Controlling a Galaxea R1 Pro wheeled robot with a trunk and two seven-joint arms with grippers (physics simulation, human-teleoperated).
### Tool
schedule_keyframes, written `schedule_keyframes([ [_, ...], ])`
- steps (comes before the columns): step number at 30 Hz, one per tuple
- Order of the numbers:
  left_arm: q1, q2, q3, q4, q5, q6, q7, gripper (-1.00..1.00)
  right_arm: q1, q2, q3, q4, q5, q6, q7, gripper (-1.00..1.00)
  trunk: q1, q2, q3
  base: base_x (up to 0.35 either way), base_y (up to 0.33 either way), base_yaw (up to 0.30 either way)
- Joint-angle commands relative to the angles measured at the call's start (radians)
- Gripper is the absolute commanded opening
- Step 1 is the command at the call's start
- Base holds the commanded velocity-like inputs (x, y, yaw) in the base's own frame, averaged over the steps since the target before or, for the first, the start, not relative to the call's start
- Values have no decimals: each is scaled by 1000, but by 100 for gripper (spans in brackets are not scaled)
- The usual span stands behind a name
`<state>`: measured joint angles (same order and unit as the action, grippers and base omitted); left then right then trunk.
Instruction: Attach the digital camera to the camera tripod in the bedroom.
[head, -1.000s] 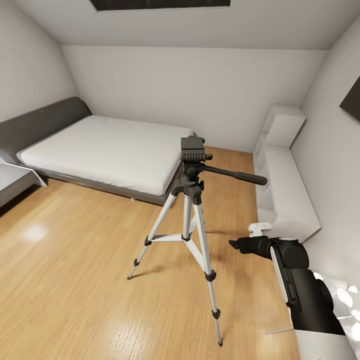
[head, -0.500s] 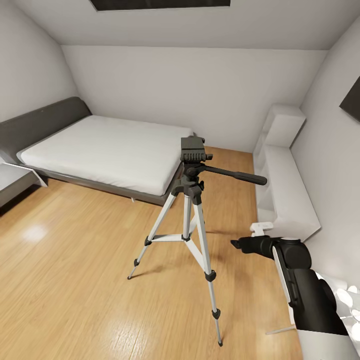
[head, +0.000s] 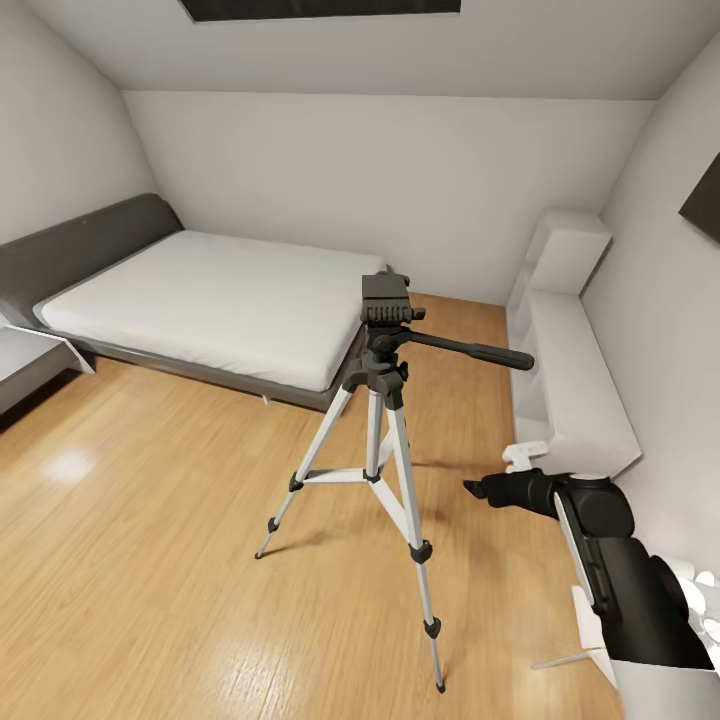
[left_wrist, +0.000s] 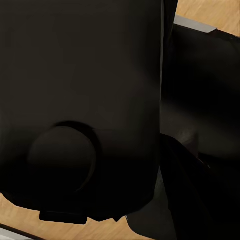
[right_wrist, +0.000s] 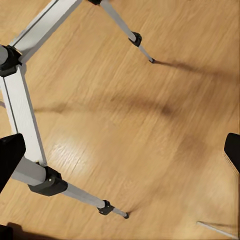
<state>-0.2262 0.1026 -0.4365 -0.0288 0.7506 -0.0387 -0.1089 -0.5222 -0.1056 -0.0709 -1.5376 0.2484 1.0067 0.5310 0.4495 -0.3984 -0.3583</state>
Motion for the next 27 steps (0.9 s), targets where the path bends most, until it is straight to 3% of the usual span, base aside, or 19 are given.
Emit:
schedule_keyframes([
  [1, 0, 0, -8, 1, 8, -3, -5, -100, -1, -6, 5, -1, 11, -3, 16, 100, 1, -2, -2, 0, 0, 0],
  [14, 0, 0, -8, 1, 8, -3, -5, -100, -1, -79, 21, -1, 8, -37, 89, 100, 1, -2, -2, 0, 0, 0],
  [15, 0, 0, -8, 1, 8, -3, -5, -100, -1, -81, 21, -1, 8, -37, 375, 100, 1, -2, -2, 31, 0, 0],
  [27, -1, 0, -8, 1, 8, -3, -5, -100, 0, -79, 25, 0, 6, -39, 422, 100, 1, -2, -2, 101, 0, 0],
])
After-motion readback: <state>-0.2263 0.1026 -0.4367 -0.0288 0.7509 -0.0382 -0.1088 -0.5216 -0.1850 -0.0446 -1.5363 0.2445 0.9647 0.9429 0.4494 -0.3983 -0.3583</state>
